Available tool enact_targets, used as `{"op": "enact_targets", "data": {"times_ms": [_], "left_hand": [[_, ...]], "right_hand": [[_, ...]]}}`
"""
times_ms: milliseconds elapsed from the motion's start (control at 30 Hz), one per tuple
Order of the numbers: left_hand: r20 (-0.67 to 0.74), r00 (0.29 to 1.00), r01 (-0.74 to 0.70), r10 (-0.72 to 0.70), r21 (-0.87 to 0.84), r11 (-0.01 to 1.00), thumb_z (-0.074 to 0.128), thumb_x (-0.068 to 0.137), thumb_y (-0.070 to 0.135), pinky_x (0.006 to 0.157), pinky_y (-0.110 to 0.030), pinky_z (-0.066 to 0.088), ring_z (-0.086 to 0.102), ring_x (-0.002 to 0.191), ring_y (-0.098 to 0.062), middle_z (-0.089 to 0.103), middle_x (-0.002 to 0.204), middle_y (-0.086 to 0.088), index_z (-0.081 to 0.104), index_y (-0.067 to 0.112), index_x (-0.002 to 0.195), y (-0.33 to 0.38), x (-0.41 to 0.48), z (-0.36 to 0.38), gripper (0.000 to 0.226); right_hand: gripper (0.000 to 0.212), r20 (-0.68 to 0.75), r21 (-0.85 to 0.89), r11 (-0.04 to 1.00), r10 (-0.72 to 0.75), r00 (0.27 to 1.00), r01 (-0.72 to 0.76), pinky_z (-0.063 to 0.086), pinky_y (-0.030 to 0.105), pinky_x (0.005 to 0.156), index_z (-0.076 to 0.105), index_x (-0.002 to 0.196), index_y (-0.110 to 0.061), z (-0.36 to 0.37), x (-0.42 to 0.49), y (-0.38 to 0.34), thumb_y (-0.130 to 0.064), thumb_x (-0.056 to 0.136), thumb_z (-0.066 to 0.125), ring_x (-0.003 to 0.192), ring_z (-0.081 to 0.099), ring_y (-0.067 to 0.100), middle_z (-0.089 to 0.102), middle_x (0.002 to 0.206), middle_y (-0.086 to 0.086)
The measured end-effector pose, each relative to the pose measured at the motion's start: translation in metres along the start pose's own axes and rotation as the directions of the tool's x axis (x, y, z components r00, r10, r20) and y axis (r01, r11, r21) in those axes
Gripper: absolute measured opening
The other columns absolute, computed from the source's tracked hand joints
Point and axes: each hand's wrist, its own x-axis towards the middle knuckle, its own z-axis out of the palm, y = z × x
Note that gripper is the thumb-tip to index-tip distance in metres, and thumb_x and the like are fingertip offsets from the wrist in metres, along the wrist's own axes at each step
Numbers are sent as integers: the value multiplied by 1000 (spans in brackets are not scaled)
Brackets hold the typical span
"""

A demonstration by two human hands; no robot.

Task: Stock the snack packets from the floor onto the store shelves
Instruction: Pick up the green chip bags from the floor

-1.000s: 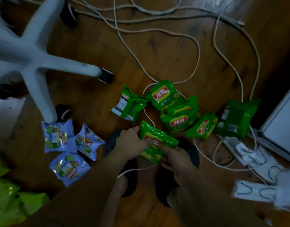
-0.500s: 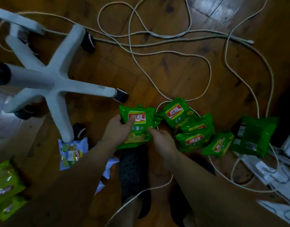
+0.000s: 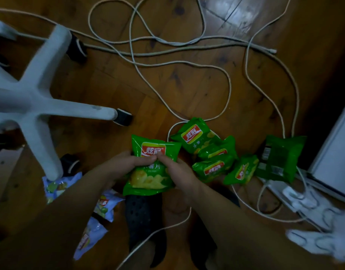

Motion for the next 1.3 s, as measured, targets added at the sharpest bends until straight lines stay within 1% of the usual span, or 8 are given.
{"op": "enact_targets", "data": {"times_ms": [267,367,467,600,767,1000,1133,1300], "left_hand": [[93,989,-63,112,-420,905,72,72,27,81,-44,61,75,89,-29,76,109,-14,73,14,109,51,-23,36,39],[-43,988,-150,147,-450,880,77,66,28,82,-44,61,75,88,-30,76,109,-16,74,14,109,61,-8,53,46],[-135,984,-168,117,-483,859,82,59,32,87,-46,59,75,94,-31,77,108,-14,73,14,113,54,15,65,58],[-164,984,-147,67,-546,825,92,54,33,96,-51,54,73,103,-32,76,112,-11,69,15,123,21,37,76,75],[-339,939,-220,63,-450,865,97,44,38,89,-50,58,74,100,-28,73,118,-7,56,17,132,1,41,72,99],[-470,877,-296,103,-357,886,94,62,23,92,-55,56,67,110,-28,61,133,-1,25,38,152,40,31,64,114],[-433,890,-289,142,-296,910,87,74,24,92,-48,55,65,110,-29,61,130,-2,27,35,152,72,10,78,99],[-101,993,-98,58,-462,881,60,82,72,99,-52,52,67,114,-31,68,130,-8,49,29,143,99,-34,100,75]], "right_hand": [[36,53,-388,889,-242,969,243,48,21,73,61,77,-27,-41,-54,-94,-60,89,52,75,60,3,66,84,-10],[59,-41,-429,862,-317,948,270,44,31,96,66,113,-11,-65,-36,-118,-61,94,40,94,59,18,62,103,3],[54,-188,-731,648,-491,850,213,47,40,98,51,130,-9,-95,6,-123,-46,91,59,110,58,29,59,124,9],[67,-98,-946,323,-401,911,40,45,48,97,47,125,-14,-117,49,-102,-52,76,73,114,54,31,55,123,9],[30,-48,-983,174,-566,823,62,44,41,90,63,109,-20,-121,72,-80,-35,84,65,106,58,30,63,111,7],[26,-276,-520,704,-674,685,484,53,35,87,60,113,-11,-134,27,-141,-16,88,66,97,64,20,67,111,7],[14,-36,-59,859,-511,859,508,59,32,60,61,99,-10,-120,-25,-147,-10,87,67,72,68,19,69,93,11],[19,59,38,937,-350,935,349,57,37,78,63,104,-13,-121,-53,-136,-5,87,64,86,68,27,71,100,12]]}}
